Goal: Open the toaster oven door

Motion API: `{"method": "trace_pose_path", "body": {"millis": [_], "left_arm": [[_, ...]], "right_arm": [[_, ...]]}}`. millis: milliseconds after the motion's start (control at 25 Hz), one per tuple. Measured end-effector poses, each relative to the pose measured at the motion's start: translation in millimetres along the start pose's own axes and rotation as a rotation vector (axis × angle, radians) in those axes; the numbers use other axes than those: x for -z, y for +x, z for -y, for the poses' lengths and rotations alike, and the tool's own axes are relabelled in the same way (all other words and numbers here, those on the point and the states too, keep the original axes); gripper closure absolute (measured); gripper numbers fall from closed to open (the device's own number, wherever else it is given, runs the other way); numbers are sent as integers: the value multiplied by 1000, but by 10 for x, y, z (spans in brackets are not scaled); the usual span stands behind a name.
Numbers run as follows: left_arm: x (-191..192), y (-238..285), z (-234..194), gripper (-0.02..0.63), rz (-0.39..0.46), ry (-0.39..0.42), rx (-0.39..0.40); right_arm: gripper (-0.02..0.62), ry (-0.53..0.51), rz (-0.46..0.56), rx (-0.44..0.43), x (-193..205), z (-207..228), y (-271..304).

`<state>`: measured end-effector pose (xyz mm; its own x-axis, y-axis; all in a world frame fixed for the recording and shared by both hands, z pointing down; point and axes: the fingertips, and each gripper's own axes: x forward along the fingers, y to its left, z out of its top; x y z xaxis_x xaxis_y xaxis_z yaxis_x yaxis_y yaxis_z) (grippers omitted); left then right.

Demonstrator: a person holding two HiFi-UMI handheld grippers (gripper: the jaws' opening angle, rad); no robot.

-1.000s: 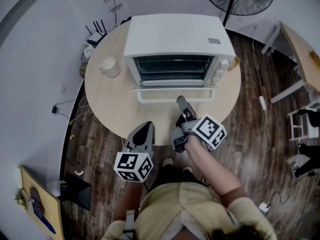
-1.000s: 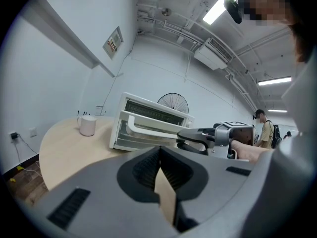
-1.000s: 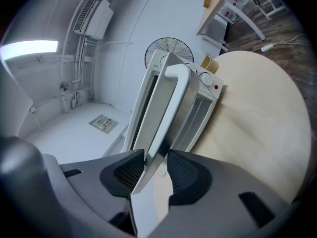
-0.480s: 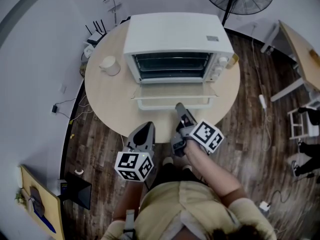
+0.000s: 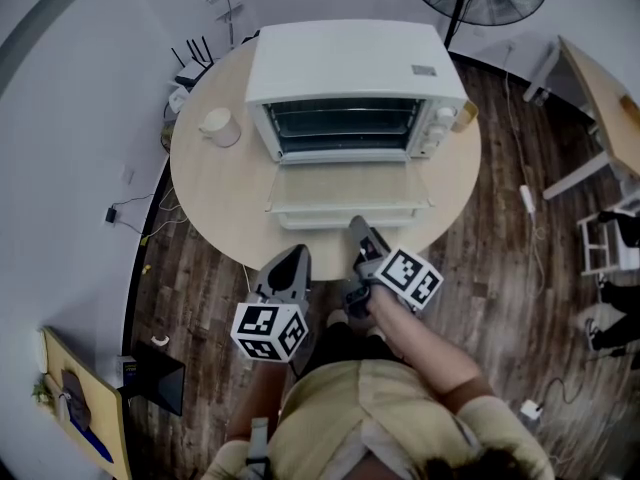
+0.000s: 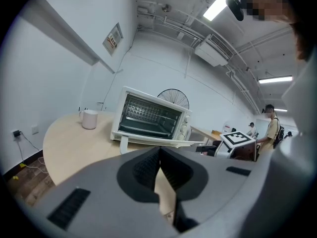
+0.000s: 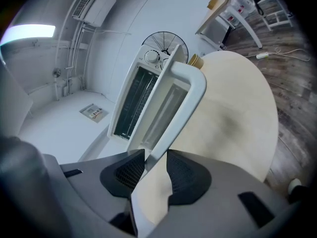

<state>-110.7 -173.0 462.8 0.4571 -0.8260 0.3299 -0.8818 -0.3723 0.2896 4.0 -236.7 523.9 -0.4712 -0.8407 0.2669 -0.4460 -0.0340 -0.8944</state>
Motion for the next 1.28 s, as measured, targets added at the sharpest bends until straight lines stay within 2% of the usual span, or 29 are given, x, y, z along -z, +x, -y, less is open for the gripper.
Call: {"method": "trace_pose_path", "body": {"millis": [680, 1280], "left_arm": [[241, 3, 11, 604, -59, -13, 1], [383, -12, -60, 604, -92, -30, -19]], "right_arm": [[459, -21, -40, 86, 218, 379, -40], [457, 1, -56, 127, 378, 672, 2]]}}
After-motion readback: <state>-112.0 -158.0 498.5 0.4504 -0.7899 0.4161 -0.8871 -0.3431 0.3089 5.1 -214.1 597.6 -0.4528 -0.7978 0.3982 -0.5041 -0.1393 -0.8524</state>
